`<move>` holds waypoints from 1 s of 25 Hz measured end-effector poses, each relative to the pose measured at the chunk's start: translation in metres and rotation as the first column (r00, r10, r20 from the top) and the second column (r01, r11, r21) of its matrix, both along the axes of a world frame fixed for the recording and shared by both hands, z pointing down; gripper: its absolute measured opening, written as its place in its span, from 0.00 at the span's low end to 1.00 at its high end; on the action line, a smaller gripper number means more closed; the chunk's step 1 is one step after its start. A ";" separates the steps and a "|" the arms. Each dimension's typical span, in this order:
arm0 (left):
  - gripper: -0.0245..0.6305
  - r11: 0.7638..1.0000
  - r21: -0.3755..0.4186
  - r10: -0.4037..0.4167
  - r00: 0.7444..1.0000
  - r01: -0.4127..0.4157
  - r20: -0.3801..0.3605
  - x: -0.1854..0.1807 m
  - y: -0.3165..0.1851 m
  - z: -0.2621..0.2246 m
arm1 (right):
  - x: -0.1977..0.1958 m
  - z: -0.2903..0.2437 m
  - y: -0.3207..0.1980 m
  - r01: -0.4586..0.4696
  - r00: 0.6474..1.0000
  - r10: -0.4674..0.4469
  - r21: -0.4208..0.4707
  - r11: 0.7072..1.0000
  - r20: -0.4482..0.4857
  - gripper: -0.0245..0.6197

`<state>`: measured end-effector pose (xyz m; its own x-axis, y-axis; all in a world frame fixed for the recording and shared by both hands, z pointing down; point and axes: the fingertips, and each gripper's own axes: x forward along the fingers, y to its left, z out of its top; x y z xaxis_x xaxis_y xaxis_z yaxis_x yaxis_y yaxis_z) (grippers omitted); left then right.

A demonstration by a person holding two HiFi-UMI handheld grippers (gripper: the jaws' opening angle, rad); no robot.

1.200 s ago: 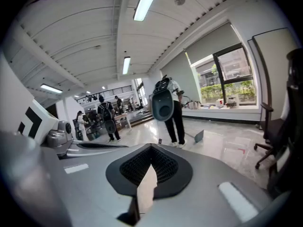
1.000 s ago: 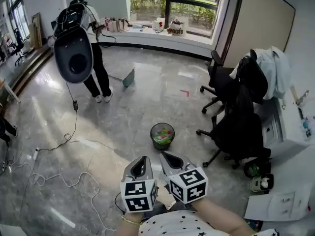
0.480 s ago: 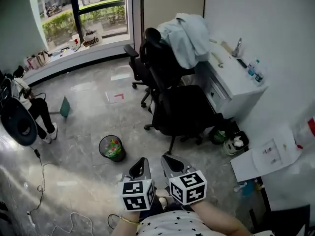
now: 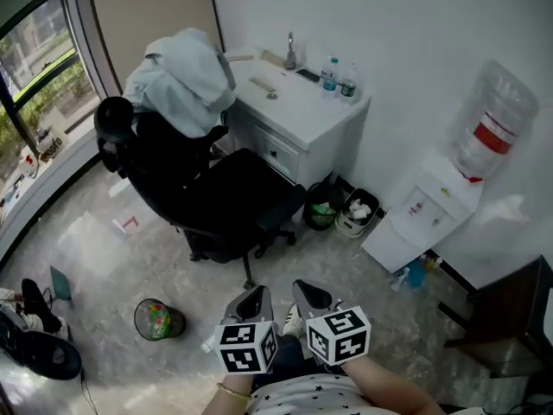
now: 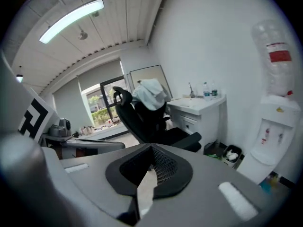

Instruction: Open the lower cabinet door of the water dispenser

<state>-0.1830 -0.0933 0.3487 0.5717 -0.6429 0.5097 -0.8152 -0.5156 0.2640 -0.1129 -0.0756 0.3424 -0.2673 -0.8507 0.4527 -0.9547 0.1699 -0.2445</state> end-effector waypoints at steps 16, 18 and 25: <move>0.05 0.831 -0.023 0.557 0.829 -0.556 0.054 0.315 -0.078 0.030 | 0.291 0.030 -0.036 -0.576 0.817 0.577 -0.076 0.814 -0.008 0.04; 0.05 0.792 -0.042 0.611 0.790 -0.609 0.059 0.350 -0.078 0.041 | 0.325 0.037 -0.033 -0.630 0.775 0.632 -0.084 0.772 -0.005 0.04; 0.05 0.684 -0.062 0.730 0.680 -0.727 0.076 0.461 -0.064 0.088 | 0.431 0.085 -0.003 -0.787 0.609 0.793 -0.127 0.604 -0.005 0.04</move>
